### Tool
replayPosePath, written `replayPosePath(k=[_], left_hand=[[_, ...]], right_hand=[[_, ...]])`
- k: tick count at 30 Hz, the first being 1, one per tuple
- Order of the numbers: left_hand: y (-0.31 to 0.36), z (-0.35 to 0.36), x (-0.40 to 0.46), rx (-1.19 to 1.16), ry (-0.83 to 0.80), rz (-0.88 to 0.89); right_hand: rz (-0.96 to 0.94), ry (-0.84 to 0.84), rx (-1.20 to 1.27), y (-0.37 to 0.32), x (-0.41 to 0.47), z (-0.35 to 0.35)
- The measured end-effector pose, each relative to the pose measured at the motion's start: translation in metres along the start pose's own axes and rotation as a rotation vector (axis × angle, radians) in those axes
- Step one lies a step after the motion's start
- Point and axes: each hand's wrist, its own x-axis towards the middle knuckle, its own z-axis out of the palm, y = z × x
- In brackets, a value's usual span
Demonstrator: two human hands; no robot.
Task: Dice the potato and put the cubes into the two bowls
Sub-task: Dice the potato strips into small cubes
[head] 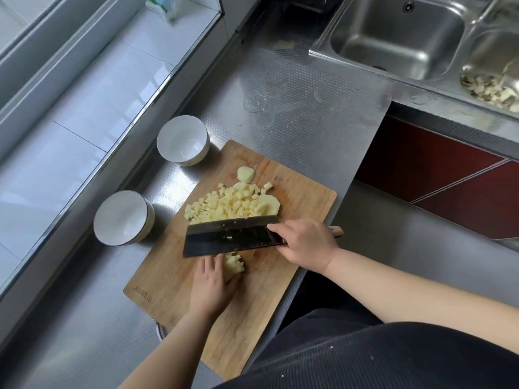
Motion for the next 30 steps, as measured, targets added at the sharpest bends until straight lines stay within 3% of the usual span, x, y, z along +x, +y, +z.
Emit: replayPosePath(k=[5, 8, 10, 15, 18, 24, 30], left_hand=[[-0.002, 0.003, -0.002, -0.212, 0.084, 0.001], [0.002, 0.003, -0.002, -0.091, 0.072, -0.077], [0.009, 0.005, -0.003, -0.066, 0.062, -0.177], [0.036, 0.008, -0.002, -0.340, 0.040, -0.499], [0.047, 0.010, 0.002, -0.422, 0.051, -0.592], [0.041, 0.013, -0.002, -0.345, 0.079, -0.530], [0.024, 0.025, -0.015, -0.120, 0.260, -0.180]], right_hand=[[-0.050, -0.032, -0.032, 0.000, -0.007, 0.007], [0.007, -0.034, 0.042, -0.004, -0.008, 0.008], [0.071, -0.044, 0.089, -0.006, -0.007, 0.007], [0.234, -0.159, 0.172, -0.013, 0.003, -0.001], [0.271, -0.244, 0.167, -0.020, 0.009, -0.003], [0.285, -0.325, 0.131, -0.039, 0.014, -0.007], [0.291, -0.427, 0.171, -0.054, 0.008, -0.012]])
